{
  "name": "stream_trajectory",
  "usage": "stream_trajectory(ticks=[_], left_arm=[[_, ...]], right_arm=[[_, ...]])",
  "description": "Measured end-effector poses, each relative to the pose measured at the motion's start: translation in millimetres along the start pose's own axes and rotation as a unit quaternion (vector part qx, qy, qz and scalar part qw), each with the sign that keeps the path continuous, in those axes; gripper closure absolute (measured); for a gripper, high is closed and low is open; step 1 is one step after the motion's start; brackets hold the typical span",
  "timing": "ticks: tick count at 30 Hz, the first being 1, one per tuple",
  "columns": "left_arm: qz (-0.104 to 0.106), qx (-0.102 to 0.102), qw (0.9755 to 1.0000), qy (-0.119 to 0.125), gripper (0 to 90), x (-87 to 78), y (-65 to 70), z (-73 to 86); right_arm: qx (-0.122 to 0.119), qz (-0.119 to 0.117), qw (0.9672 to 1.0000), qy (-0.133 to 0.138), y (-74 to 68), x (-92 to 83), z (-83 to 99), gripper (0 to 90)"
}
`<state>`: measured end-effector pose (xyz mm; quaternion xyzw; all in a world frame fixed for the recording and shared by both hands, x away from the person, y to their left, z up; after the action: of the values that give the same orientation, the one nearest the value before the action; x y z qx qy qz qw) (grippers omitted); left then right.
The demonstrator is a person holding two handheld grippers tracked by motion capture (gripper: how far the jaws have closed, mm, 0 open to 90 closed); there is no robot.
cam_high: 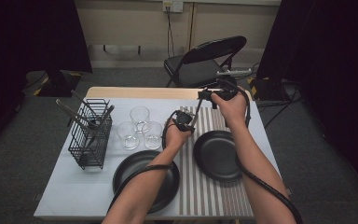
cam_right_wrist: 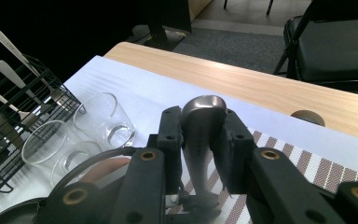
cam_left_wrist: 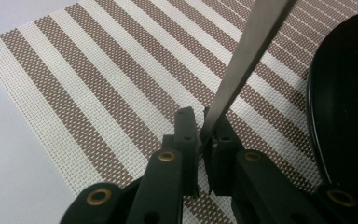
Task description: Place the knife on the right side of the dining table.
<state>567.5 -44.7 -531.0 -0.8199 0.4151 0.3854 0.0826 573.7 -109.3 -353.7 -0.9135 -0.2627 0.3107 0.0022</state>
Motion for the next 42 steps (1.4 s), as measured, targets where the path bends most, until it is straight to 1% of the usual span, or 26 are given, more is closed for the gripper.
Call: stream_trajectory(ticks=[1, 2, 4, 6, 8, 12, 14, 16, 17, 20, 21, 25, 26, 29, 30, 32, 34, 38, 39, 42], left_arm=[[0.000, 0.006, 1.0000, 0.001, 84.8, 0.4, -0.4, -0.7], [-0.006, 0.013, 0.9999, -0.003, 85.0, -0.2, -1.8, -0.6], [-0.005, 0.010, 0.9999, -0.006, 85.3, -0.4, -0.7, 0.1], [-0.003, 0.013, 0.9999, -0.007, 85.4, -0.3, -0.6, -0.1], [-0.007, 0.026, 0.9996, -0.011, 86.0, -0.2, -0.8, -0.9], [-0.011, 0.035, 0.9992, -0.016, 86.6, -0.5, -0.2, -0.6], [-0.015, 0.046, 0.9986, -0.021, 87.1, -0.8, 0.1, -0.7], [-0.016, 0.048, 0.9984, -0.024, 87.5, -1.0, 0.4, -0.2], [-0.019, 0.055, 0.9980, -0.026, 87.7, -1.0, 0.6, -0.8], [-0.018, 0.059, 0.9977, -0.027, 88.0, -0.8, 0.9, -0.4], [-0.019, 0.065, 0.9974, -0.026, 88.1, -0.7, 0.6, -0.9], [-0.023, 0.073, 0.9967, -0.028, 88.6, -0.4, 1.3, -1.2], [-0.023, 0.079, 0.9961, -0.031, 88.7, -0.6, 1.2, -1.0], [-0.025, 0.089, 0.9950, -0.037, 89.1, -1.3, 1.0, -0.6], [-0.025, 0.087, 0.9953, -0.036, 89.1, -1.2, 1.8, -0.8], [-0.021, 0.091, 0.9949, -0.039, 89.2, -1.0, 2.4, -0.6], [-0.024, 0.096, 0.9943, -0.040, 89.3, -1.3, 2.0, -0.3], [-0.025, 0.097, 0.9942, -0.038, 89.3, -1.4, 2.2, -0.3], [-0.024, 0.099, 0.9941, -0.036, 89.3, -1.0, 2.3, -0.5], [-0.023, 0.100, 0.9940, -0.038, 89.4, -1.4, 2.6, -0.1]], right_arm=[[0.000, 0.000, 1.0000, 0.000, 0.4, 0.0, 0.0, 73.6], [0.001, -0.002, 1.0000, 0.001, 0.6, 0.1, 0.0, 73.6], [0.002, -0.002, 1.0000, 0.001, 1.3, 0.1, -0.1, 73.6], [0.002, -0.001, 1.0000, 0.001, 1.9, 0.0, -0.1, 73.6], [0.002, -0.001, 1.0000, 0.001, 2.5, -0.1, -0.1, 73.6], [0.011, -0.003, 0.9999, 0.005, 4.9, 0.0, 0.3, 73.5], [0.013, -0.002, 0.9999, 0.006, 6.7, 0.0, 0.4, 73.5], [0.013, -0.001, 0.9999, 0.007, 7.9, 0.0, 0.3, 73.4], [0.014, -0.001, 0.9999, 0.006, 8.0, -0.2, 0.5, 73.4], [0.013, -0.001, 0.9999, 0.007, 9.1, -0.1, 0.5, 73.3], [0.014, 0.000, 0.9999, 0.007, 9.5, -0.2, 0.6, 73.3], [0.015, 0.003, 0.9998, 0.008, 11.5, -0.2, 0.9, 73.1], [0.016, 0.004, 0.9998, 0.009, 11.9, -0.2, 1.1, 73.1], [0.019, 0.003, 0.9997, 0.012, 12.7, 0.0, 1.2, 73.1], [0.021, 0.004, 0.9997, 0.010, 13.3, -0.3, 1.3, 73.1], [0.021, 0.006, 0.9997, 0.009, 14.6, -0.5, 1.4, 72.9], [0.022, 0.009, 0.9997, 0.008, 16.0, -0.6, 1.7, 72.8], [0.026, 0.009, 0.9996, 0.010, 18.0, -0.5, 2.1, 72.7], [0.026, 0.010, 0.9995, 0.011, 18.4, -0.5, 2.1, 72.5], [0.025, 0.013, 0.9995, 0.011, 20.0, -0.2, 1.9, 71.8]])
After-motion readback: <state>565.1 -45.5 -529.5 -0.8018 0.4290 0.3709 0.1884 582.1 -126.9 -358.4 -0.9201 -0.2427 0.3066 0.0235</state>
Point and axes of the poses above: each handheld gripper's, and its own axes: x roughly forward along the jaws, z roughly out of its underside, y roughly to its right, the point moved 9 cm from there along x, roughly forward along the jaws, and after that the axes turned 8 degrees about z, right-handed, at the moved point
